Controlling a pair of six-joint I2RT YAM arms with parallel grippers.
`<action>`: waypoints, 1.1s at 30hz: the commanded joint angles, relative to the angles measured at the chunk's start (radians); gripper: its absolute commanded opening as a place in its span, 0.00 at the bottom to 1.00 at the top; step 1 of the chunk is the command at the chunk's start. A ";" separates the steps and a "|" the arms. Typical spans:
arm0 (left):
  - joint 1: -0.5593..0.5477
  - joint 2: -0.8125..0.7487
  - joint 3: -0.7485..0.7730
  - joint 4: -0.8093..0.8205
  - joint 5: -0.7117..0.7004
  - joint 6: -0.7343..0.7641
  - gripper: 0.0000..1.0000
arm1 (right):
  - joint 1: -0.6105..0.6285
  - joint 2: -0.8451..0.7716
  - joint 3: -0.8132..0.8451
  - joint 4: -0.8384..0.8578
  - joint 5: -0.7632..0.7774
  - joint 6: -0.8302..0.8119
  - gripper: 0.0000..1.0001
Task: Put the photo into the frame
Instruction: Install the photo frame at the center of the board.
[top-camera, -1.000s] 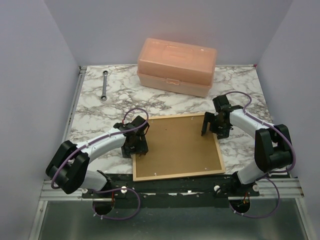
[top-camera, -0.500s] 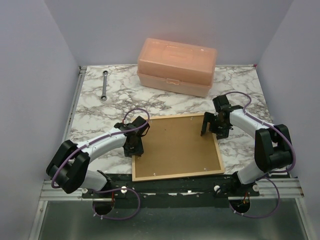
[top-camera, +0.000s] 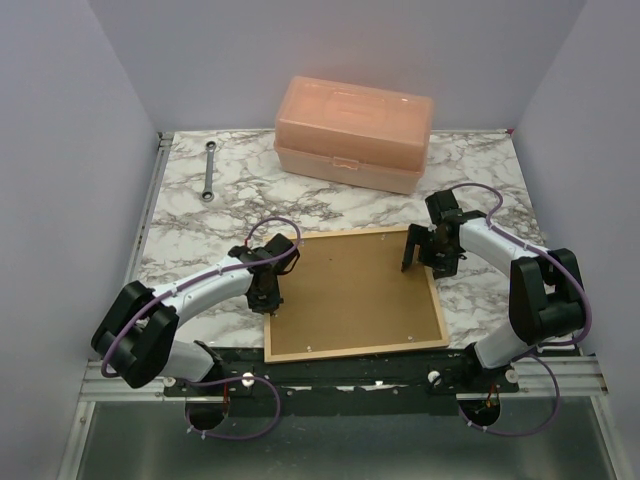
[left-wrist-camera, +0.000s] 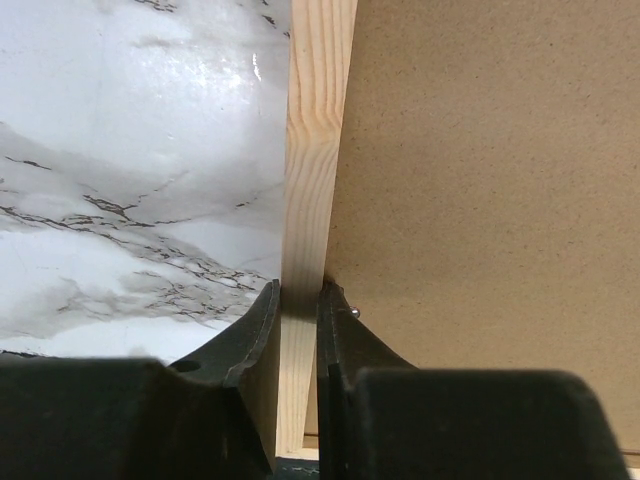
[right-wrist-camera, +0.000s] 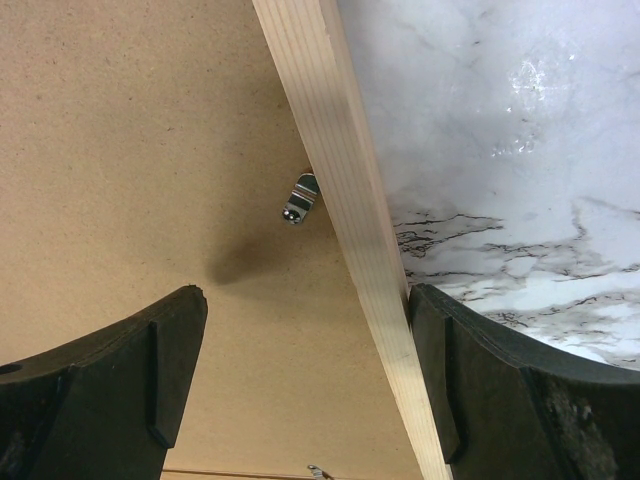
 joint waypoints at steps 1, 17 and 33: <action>-0.015 -0.011 -0.002 0.006 0.006 -0.009 0.00 | 0.000 -0.003 -0.011 -0.007 -0.053 0.019 0.89; 0.101 -0.246 -0.129 0.131 0.193 -0.006 0.53 | -0.019 -0.055 -0.003 -0.038 -0.019 0.030 0.94; 0.183 -0.278 -0.202 0.160 0.235 0.034 0.54 | -0.022 0.033 0.084 -0.016 0.112 0.044 0.89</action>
